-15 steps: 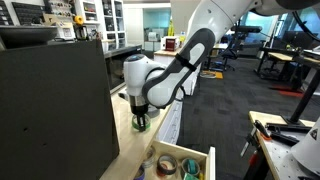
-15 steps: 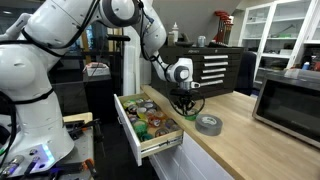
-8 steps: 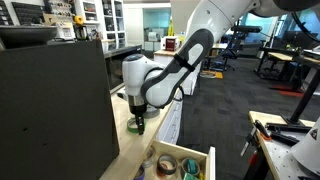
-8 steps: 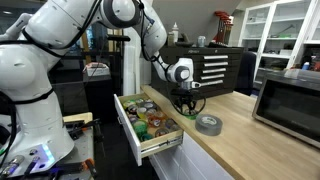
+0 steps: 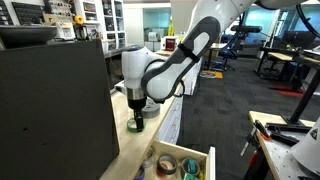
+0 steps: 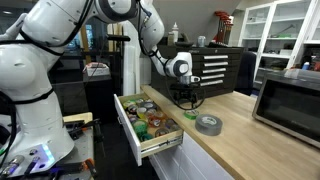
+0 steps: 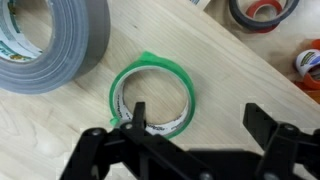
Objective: Take the green tape from the open drawer of the cabinet and position it on top of the cabinet
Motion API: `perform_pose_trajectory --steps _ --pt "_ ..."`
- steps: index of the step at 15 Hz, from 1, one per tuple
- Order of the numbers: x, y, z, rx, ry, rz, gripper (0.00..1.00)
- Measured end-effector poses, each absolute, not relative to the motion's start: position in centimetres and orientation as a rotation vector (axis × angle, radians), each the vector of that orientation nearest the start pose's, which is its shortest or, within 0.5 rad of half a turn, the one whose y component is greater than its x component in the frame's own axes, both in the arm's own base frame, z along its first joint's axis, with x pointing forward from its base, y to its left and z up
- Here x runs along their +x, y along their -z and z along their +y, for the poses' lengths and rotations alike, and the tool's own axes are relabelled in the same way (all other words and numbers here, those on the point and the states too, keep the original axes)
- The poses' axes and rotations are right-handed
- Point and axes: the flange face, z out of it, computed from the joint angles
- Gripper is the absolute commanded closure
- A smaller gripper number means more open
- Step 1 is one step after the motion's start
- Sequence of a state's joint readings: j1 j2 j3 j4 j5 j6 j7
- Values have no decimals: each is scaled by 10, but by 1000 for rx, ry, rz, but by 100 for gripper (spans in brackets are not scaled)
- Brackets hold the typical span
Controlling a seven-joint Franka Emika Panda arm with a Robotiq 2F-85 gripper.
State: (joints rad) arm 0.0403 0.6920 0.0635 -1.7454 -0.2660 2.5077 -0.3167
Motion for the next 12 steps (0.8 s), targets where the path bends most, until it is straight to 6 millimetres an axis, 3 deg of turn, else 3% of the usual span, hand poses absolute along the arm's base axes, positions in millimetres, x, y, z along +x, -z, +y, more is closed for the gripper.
perform_pose_trajectory --steps 4,12 --pt "647 -212 80 -3099 105 -988 0" --pt "574 -249 112 -3081 35 -976 0"
